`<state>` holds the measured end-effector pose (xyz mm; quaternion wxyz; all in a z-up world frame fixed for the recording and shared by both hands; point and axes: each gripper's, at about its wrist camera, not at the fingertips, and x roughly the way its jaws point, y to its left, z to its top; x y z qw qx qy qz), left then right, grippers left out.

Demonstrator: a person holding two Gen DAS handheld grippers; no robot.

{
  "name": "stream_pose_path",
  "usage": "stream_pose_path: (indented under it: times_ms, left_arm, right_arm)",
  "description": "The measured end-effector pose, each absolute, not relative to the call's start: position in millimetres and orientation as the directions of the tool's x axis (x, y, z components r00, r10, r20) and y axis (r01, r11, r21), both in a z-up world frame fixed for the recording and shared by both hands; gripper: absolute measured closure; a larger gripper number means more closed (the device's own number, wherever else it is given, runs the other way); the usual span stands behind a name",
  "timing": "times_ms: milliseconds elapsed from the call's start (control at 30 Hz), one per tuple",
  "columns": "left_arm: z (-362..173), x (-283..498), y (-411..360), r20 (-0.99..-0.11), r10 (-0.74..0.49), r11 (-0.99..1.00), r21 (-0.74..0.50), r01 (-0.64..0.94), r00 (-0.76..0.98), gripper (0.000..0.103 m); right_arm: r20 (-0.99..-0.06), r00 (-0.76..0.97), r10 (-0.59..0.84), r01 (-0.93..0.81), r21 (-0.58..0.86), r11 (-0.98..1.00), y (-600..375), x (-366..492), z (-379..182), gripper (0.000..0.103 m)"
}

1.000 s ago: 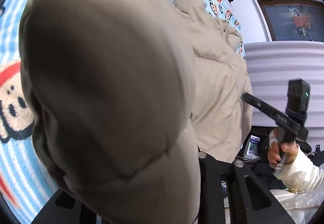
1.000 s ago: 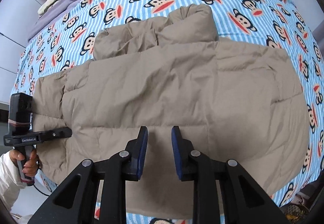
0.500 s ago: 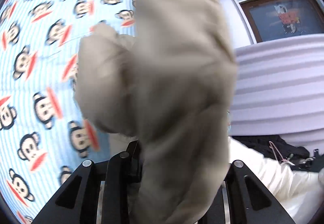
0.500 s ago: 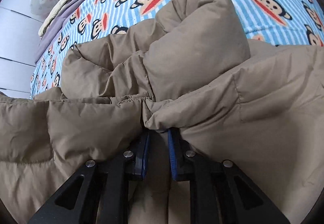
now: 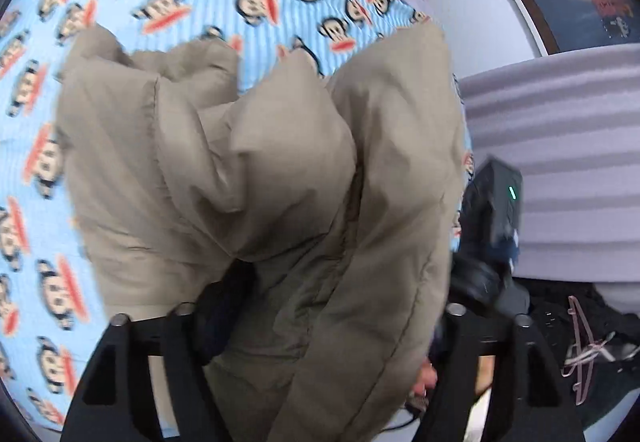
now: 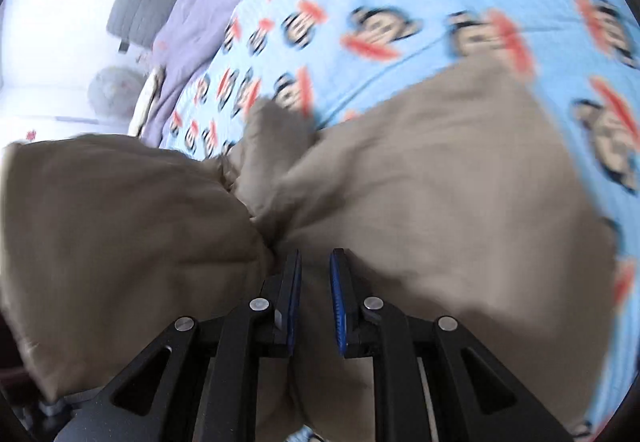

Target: Fold large clothes

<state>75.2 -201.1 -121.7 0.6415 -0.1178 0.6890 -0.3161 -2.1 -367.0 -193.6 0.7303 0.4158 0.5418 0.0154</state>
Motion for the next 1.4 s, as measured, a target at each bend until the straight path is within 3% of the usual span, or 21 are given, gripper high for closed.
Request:
stream_pose_path:
  times_ms: [167, 233, 267, 300, 367, 533, 733, 800, 867, 967, 1000, 1033, 1067, 1100, 1167, 1267, 1400]
  left_arm:
    - [-164.6, 74.0, -264.5, -0.694, -0.650, 0.662, -0.717, 0.217, -0.308, 0.028]
    - [-178.6, 76.0, -283.0, -0.685, -0.642, 0.655, -0.723, 0.218, -0.343, 0.028]
    - [-184.5, 77.5, -289.4, -0.681, -0.641, 0.654, -0.726, 0.212, -0.355, 0.028]
    - [-188.1, 76.7, -295.1, -0.665, -0.645, 0.646, -0.738, 0.196, -0.376, 0.028]
    - [-197.0, 75.7, -304.8, -0.610, -0.660, 0.619, -0.772, 0.144, -0.439, 0.028]
    - [-202.4, 78.0, -326.5, -0.637, -0.604, 0.644, -0.744, 0.177, -0.478, 0.028]
    - [-202.4, 81.2, -352.1, -0.682, -0.483, 0.622, -0.709, 0.333, -0.550, 0.028]
    - [-201.9, 82.3, -354.6, -0.695, -0.461, 0.618, -0.697, 0.362, -0.551, 0.028]
    - [-202.0, 84.5, -354.7, -0.702, -0.471, 0.625, -0.693, 0.360, -0.534, 0.028]
    - [-191.8, 87.4, -356.7, -0.727, -0.491, 0.632, -0.676, 0.378, -0.481, 0.028]
    - [-178.8, 87.6, -355.8, -0.736, -0.505, 0.621, -0.673, 0.402, -0.452, 0.028]
    - [-162.1, 87.6, -353.2, -0.745, -0.523, 0.601, -0.667, 0.440, -0.415, 0.028]
    - [-142.2, 87.3, -349.4, -0.757, -0.542, 0.579, -0.651, 0.490, -0.365, 0.028]
    - [-119.6, 86.7, -341.1, -0.776, -0.562, 0.565, -0.614, 0.551, -0.288, 0.028]
    - [-80.5, 85.7, -315.8, -0.816, -0.574, 0.590, -0.473, 0.655, -0.072, 0.028]
    - [-61.3, 91.3, -264.4, -0.842, -0.498, 0.711, -0.257, 0.655, 0.210, 0.028]
    - [-106.4, 116.1, -209.4, -0.914, -0.295, 0.848, -0.116, 0.517, 0.279, 0.028]
  right_arm:
    - [-0.808, 0.434, 0.399, 0.511, 0.586, 0.629, -415.6, -79.0, -185.3, 0.086]
    - [-0.819, 0.432, 0.378, 0.527, 0.569, 0.631, -425.7, -105.9, -181.4, 0.083]
    - [-0.822, 0.431, 0.372, 0.527, 0.564, 0.637, -429.6, -118.6, -178.6, 0.069]
    - [-0.820, 0.435, 0.372, 0.521, 0.566, 0.639, -430.6, -129.6, -175.0, 0.046]
    - [-0.788, 0.466, 0.403, 0.487, 0.608, 0.628, -436.3, -148.7, -167.9, 0.024]
    - [-0.625, 0.509, 0.592, 0.341, 0.778, 0.528, -436.4, -162.0, -158.1, 0.021]
    - [-0.575, 0.445, 0.687, 0.266, 0.817, 0.512, -401.2, -132.4, -154.5, 0.019]
    - [-0.553, 0.434, 0.711, 0.228, 0.831, 0.507, -389.9, -127.0, -148.0, 0.010]
    - [-0.573, 0.409, 0.710, 0.188, 0.815, 0.549, -376.5, -124.0, -140.5, 0.010]
    - [-0.697, 0.362, 0.618, 0.179, 0.703, 0.688, -355.1, -116.8, -142.3, 0.010]
    - [-0.749, 0.352, 0.562, 0.204, 0.647, 0.734, -351.1, -113.6, -148.7, 0.013]
    - [-0.786, 0.344, 0.513, 0.229, 0.600, 0.766, -350.0, -111.7, -155.9, 0.023]
    - [-0.813, 0.342, 0.471, 0.252, 0.562, 0.788, -351.6, -110.0, -162.5, 0.066]
    - [-0.816, 0.338, 0.469, 0.280, 0.563, 0.778, -356.2, -109.3, -171.3, 0.081]
    - [-0.799, 0.366, 0.477, 0.343, 0.593, 0.729, -371.1, -113.4, -181.0, 0.084]
    - [-0.824, 0.389, 0.412, 0.357, 0.548, 0.757, -384.3, -120.7, -176.8, 0.088]
    - [-0.846, 0.391, 0.363, 0.388, 0.509, 0.768, -399.1, -132.2, -176.3, 0.088]
